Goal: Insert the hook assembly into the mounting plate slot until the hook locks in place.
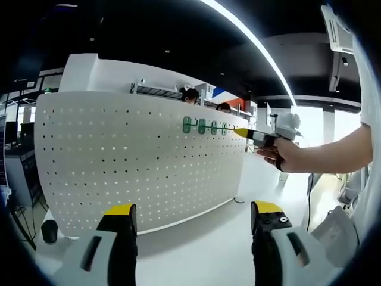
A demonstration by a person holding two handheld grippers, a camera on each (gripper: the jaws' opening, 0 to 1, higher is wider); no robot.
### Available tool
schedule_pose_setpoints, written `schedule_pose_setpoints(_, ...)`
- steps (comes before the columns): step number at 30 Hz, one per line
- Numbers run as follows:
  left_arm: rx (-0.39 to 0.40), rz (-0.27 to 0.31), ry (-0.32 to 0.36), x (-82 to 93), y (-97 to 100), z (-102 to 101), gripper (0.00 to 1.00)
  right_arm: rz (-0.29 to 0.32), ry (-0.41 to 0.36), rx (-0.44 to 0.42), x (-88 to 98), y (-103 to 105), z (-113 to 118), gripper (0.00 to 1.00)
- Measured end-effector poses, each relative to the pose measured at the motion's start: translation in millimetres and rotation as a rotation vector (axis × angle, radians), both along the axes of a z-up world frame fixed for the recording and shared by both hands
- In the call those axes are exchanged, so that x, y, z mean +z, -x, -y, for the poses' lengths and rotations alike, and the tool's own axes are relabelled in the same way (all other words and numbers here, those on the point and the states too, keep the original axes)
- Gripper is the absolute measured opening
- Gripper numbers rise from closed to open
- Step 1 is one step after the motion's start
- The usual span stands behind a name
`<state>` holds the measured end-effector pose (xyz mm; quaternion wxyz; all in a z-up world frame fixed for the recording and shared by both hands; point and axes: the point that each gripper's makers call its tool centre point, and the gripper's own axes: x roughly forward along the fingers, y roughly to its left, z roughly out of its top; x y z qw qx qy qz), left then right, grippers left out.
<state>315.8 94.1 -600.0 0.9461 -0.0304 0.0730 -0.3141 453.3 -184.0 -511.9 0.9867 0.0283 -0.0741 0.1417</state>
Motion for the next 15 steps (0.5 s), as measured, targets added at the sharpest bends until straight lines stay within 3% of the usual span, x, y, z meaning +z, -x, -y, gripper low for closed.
schedule_pose_setpoints(15, 0.004, 0.009, 0.019, 2.4, -0.9, -3.9, 0.81, -0.013, 0.02, 0.031, -5.1, 19.8, -7.8, 0.26)
